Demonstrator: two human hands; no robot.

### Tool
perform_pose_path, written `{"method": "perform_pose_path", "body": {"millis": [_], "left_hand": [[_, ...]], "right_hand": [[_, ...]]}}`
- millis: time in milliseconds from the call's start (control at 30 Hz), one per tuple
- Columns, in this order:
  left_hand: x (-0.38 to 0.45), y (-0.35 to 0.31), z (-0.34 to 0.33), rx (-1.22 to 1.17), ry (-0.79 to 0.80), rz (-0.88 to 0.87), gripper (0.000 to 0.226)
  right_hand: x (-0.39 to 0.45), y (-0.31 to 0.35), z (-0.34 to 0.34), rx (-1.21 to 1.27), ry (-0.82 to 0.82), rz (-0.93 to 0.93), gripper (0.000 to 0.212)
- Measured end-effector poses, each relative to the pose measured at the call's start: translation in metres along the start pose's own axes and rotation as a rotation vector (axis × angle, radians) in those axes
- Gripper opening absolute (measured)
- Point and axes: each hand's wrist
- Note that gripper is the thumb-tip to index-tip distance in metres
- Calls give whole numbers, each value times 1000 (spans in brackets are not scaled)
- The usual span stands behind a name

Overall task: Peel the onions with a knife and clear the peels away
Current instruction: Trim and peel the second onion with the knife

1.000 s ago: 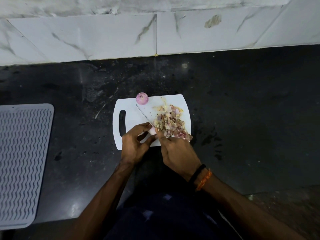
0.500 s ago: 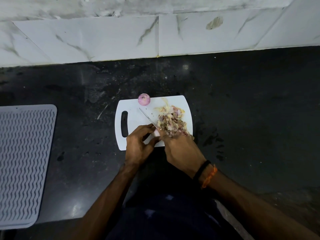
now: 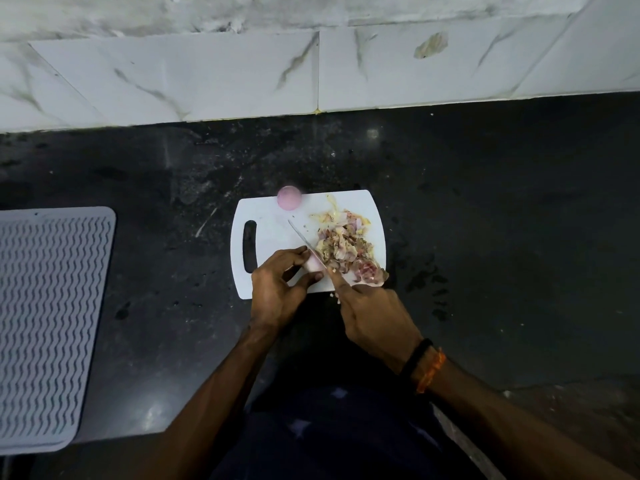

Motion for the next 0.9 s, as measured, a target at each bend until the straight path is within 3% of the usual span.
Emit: {"method": "perform_pose_path", "body": {"millis": [167,400,533,733,900], "left_hand": [[-6,-2,-1,41,-12,-93,30],[-16,8,7,-135,27,47,39],[-20,8,6,-260,83,129,32],[-12,5,10,-53,158,118,58],[-4,-2,9,13,157,23,51]], "right_hand": [[18,-7,-13,51,12,-37,53],[8,-13,-15,177,-55,-97,54],[9,-15,-17,208,-70,-90,51],[15,-18,-15,209,-87,-73,50],[18,-14,-8,199,-146,-42,49]]}}
Point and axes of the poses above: each hand's wrist, its own x-axis towards the middle knuckle, its own z-axis out of the back of the hand, y = z × x, and after that the axes turned 3 degrees about x, right-handed
